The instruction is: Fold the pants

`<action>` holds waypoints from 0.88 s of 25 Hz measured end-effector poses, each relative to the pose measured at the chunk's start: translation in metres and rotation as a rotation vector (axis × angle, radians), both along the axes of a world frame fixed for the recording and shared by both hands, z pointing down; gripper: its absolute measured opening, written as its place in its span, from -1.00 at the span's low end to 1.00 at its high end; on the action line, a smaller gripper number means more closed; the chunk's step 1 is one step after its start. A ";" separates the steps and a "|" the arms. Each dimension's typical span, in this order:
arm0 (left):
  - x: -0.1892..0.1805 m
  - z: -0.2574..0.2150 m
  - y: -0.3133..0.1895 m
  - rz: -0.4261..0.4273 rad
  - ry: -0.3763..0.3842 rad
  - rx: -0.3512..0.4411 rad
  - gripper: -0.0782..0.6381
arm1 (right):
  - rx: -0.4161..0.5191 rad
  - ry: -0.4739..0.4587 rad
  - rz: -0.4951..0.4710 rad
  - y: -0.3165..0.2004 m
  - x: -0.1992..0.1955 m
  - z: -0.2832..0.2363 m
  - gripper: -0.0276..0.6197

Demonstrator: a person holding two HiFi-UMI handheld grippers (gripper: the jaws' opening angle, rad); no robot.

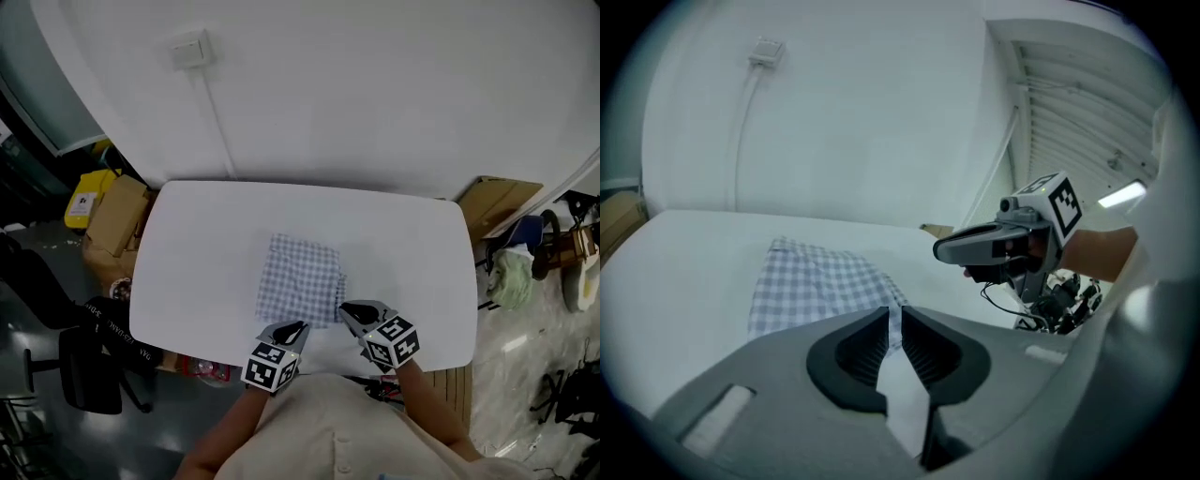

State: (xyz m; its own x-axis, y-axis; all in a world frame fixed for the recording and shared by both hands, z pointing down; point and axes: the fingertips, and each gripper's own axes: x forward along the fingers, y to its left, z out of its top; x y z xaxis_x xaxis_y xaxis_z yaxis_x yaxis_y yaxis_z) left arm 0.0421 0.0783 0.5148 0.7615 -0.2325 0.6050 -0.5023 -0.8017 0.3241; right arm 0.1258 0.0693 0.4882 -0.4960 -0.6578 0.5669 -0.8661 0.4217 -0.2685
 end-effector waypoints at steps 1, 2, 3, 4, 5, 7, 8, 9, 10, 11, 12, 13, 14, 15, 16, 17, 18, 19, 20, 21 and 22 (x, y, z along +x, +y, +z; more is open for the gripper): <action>-0.002 -0.003 0.000 0.025 0.008 0.016 -0.64 | 0.007 -0.027 0.031 0.004 -0.004 -0.002 -0.80; -0.004 -0.006 -0.001 0.045 0.016 0.029 -0.64 | 0.008 -0.049 0.056 0.008 -0.008 -0.004 -0.80; -0.006 -0.009 -0.003 0.058 0.024 0.038 -0.64 | 0.006 -0.069 0.078 0.011 -0.013 -0.005 -0.80; -0.010 -0.012 -0.005 0.064 0.033 0.043 -0.64 | 0.001 -0.090 0.098 0.014 -0.019 -0.005 -0.80; -0.016 -0.014 -0.007 0.067 0.042 0.045 -0.64 | -0.004 -0.114 0.118 0.017 -0.026 -0.006 -0.80; -0.031 -0.018 -0.011 0.076 0.052 0.051 -0.64 | -0.009 -0.174 0.157 0.023 -0.041 -0.007 -0.80; -0.039 -0.020 -0.013 0.084 0.053 0.055 -0.64 | -0.009 -0.199 0.174 0.025 -0.049 -0.008 -0.80; -0.047 -0.020 -0.015 0.093 0.051 0.060 -0.64 | -0.010 -0.216 0.187 0.026 -0.056 -0.008 -0.80; -0.055 -0.020 -0.018 0.098 0.050 0.063 -0.64 | -0.010 -0.223 0.196 0.028 -0.062 -0.008 -0.80; -0.064 -0.020 -0.021 0.095 0.052 0.065 -0.64 | -0.010 -0.225 0.203 0.029 -0.067 -0.008 -0.80; -0.072 -0.020 -0.024 0.086 0.059 0.064 -0.64 | -0.009 -0.224 0.209 0.030 -0.072 -0.009 -0.80; -0.080 -0.021 -0.026 0.072 0.069 0.058 -0.64 | -0.007 -0.222 0.213 0.031 -0.075 -0.010 -0.81; -0.088 -0.021 -0.028 0.058 0.081 0.049 -0.64 | -0.005 -0.219 0.218 0.031 -0.077 -0.011 -0.82; -0.094 -0.022 -0.029 0.047 0.092 0.040 -0.64 | -0.002 -0.217 0.224 0.032 -0.078 -0.013 -0.83; -0.099 -0.024 -0.029 0.043 0.100 0.034 -0.64 | 0.001 -0.218 0.234 0.033 -0.078 -0.015 -0.84; -0.103 -0.026 -0.028 0.045 0.104 0.034 -0.64 | 0.004 -0.224 0.247 0.035 -0.077 -0.017 -0.85; -0.106 -0.028 -0.027 0.049 0.106 0.039 -0.64 | 0.007 -0.232 0.263 0.036 -0.076 -0.019 -0.86; -0.109 -0.030 -0.027 0.053 0.107 0.047 -0.64 | 0.008 -0.242 0.278 0.037 -0.074 -0.020 -0.86; -0.111 -0.032 -0.026 0.056 0.111 0.053 -0.64 | 0.006 -0.250 0.293 0.039 -0.073 -0.020 -0.86; -0.112 -0.034 -0.026 0.058 0.117 0.056 -0.64 | 0.005 -0.258 0.304 0.041 -0.073 -0.021 -0.86; -0.113 -0.036 -0.025 0.061 0.124 0.057 -0.64 | 0.005 -0.265 0.314 0.043 -0.072 -0.021 -0.86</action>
